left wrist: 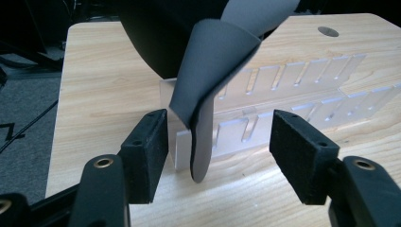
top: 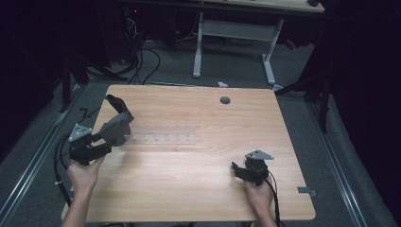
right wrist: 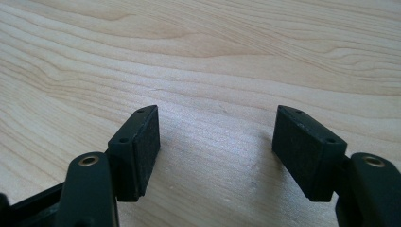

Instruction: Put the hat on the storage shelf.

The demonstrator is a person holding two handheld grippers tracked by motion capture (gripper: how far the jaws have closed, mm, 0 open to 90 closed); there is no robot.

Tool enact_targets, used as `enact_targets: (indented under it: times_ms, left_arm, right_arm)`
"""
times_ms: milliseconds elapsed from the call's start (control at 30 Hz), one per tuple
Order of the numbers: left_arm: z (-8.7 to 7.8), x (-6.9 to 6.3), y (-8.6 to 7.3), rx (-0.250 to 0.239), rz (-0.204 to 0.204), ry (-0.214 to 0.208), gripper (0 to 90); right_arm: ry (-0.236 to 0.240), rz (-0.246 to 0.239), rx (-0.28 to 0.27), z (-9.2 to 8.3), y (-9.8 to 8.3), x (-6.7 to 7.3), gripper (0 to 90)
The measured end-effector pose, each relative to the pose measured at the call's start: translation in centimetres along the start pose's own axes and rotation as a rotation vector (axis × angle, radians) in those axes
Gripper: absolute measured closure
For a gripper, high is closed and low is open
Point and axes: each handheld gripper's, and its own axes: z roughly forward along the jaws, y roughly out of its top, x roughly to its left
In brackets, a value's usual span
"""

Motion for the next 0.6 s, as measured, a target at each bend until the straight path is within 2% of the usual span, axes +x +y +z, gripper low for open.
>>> enact_targets:
  times_ms: [333, 600]
  left_arm:
    - [-2.6, 0.2, -0.7, -0.008, -0.018, -0.009, 38.7]
    - [-3.3, -0.7, -1.8, 0.000, -0.012, -0.035, 38.4]
  right_arm:
    - [0.000, 0.000, 0.000, 0.0, 0.0, 0.0, 33.1]
    - [0.000, 0.000, 0.000, 0.0, 0.0, 0.0, 33.1]
